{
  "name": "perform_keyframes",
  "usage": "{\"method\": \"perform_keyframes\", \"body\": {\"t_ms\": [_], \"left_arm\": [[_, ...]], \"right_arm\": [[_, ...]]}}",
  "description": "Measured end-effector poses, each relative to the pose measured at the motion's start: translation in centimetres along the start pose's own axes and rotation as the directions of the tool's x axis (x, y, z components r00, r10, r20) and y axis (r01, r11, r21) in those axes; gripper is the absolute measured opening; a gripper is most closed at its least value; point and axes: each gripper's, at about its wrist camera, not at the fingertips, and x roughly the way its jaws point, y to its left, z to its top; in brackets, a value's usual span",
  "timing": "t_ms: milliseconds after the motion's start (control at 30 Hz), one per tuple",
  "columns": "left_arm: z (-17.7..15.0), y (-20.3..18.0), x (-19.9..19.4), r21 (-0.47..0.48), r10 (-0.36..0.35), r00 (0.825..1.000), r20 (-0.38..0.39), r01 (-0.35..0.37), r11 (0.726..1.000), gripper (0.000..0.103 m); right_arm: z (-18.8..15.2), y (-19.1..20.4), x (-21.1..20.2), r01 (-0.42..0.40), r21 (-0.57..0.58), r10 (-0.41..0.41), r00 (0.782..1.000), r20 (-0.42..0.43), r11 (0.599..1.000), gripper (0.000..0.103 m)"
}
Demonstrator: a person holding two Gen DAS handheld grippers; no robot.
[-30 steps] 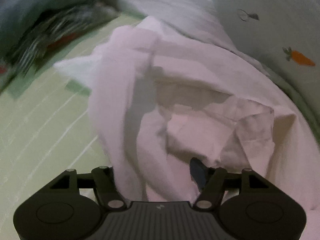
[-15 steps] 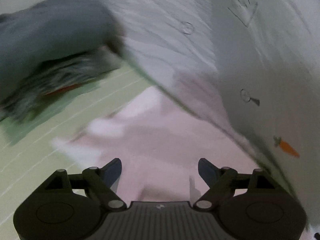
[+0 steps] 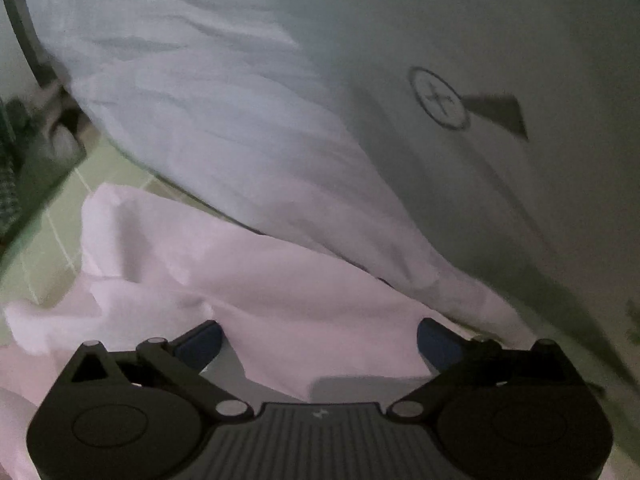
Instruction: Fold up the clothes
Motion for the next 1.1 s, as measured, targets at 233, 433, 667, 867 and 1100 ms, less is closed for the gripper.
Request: {"method": "perform_keyframes", "body": {"t_ms": [233,433,667,867,1100], "left_arm": [[-1.2,0.6,-2.0,0.001,0.073,0.994,0.082,-0.074,0.997,0.03],[-1.4,2.7,-4.0,-0.022,-0.018,0.997,0.081,0.02,1.0,0.008],[-2.5,7.0,-13.9,-0.055,-0.09,0.977,0.193,0.102,0.993,0.007],[-6.2,13.5,-23.3,-0.112,-0.131,0.95,0.285,0.169,0.979,0.006],[-16.1,23.3,-31.6,-0.157,-0.116,0.936,0.333,0.176,0.972,0.006]], "right_arm": [[-0.9,-1.9,-2.2,-0.003,0.015,0.002,0.997,0.074,1.0,0.012],[-0.5,-2.6,-8.0,0.028,0.011,-0.03,0.979,0.204,1.0,0.011],[-1.7,-8.3,-17.7,0.036,0.038,-0.045,0.954,0.296,0.999,0.01],[-4.2,-14.4,-26.1,0.029,0.084,-0.057,0.934,0.351,0.996,0.01],[-11.2,-21.9,-33.6,0.062,0.098,-0.09,0.947,0.308,0.993,0.01]]}}
